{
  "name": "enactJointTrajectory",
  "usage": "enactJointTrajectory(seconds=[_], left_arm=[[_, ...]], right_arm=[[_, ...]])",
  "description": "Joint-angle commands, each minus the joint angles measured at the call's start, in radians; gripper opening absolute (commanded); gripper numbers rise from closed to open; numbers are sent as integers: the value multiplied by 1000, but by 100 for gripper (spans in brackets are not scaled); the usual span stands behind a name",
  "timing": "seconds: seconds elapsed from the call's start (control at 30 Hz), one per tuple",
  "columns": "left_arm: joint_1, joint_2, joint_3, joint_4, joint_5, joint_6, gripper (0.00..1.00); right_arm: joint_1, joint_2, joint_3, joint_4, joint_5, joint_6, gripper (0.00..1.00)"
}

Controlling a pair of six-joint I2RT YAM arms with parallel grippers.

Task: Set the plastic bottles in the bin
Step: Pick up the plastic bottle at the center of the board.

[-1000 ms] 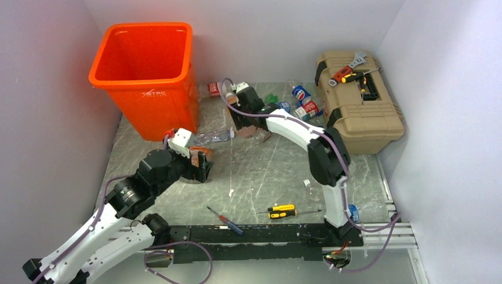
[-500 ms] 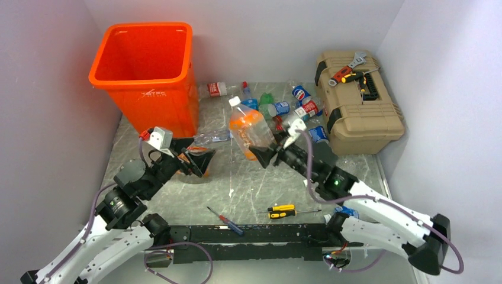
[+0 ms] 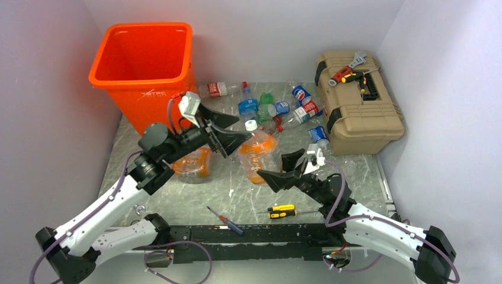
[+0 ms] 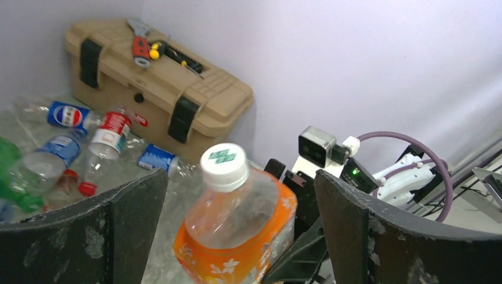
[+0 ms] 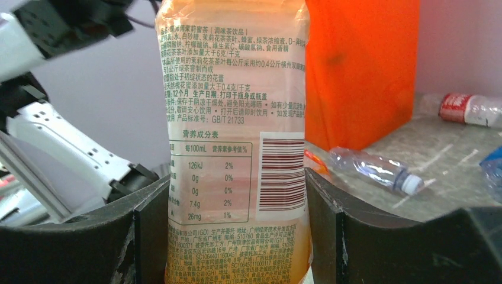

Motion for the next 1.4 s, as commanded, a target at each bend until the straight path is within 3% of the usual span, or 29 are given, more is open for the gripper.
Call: enactJointTrajectory(seconds=[0.0, 0.5, 0.7, 0.83, 1.0, 1.07, 1.1, 1.27, 1.37], left_arm=[[1, 53, 44, 88, 89, -90, 99], [1, 140, 107, 103, 155, -111, 85], [1, 176, 114, 119, 212, -135, 63], [0, 209, 128, 104, 261, -147, 61], [0, 215, 135, 103, 276, -142, 25], [1, 209, 143, 84, 273, -120, 10], [1, 206, 149, 63, 271, -107, 2], [1, 179, 188, -68, 245, -7, 0], [1, 160, 237, -202, 214, 92, 0]], right_arm=[[4, -8, -19, 259, -27, 79, 34], [17, 27, -10, 217, -48, 46, 34], [21, 12, -16, 212, -37, 45, 34], [22, 12, -14, 206, -38, 45, 34], [25, 16, -5, 180, -42, 44, 35], [25, 12, 7, 144, -40, 45, 43], [25, 9, 20, 105, -39, 48, 54], [25, -11, 174, -266, -27, 15, 99], [25, -20, 269, -472, -5, -14, 100]])
